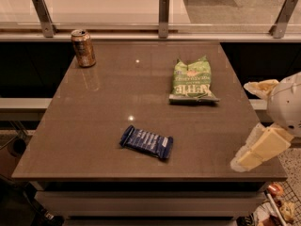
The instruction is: Move rxbar blueberry near orange can
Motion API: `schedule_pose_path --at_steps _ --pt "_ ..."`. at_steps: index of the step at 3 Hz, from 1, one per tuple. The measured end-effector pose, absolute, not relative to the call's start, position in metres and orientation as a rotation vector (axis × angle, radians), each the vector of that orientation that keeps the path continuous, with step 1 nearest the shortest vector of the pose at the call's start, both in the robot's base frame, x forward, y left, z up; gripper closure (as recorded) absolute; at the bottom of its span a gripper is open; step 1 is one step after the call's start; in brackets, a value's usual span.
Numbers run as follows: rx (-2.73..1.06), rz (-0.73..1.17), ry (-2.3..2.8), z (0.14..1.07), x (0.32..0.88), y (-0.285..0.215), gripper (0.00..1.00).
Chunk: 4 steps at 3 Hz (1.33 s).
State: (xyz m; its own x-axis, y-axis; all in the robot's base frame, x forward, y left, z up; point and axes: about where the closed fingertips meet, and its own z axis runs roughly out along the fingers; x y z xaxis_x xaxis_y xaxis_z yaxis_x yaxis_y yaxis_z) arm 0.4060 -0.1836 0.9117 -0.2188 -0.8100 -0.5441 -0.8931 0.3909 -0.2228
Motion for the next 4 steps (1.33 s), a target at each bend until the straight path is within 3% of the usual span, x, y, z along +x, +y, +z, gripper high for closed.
schedule_pose_path --at_steps 4 --pt "-1.233 0.503 1.850 0.855 0.412 -0.121 0.00"
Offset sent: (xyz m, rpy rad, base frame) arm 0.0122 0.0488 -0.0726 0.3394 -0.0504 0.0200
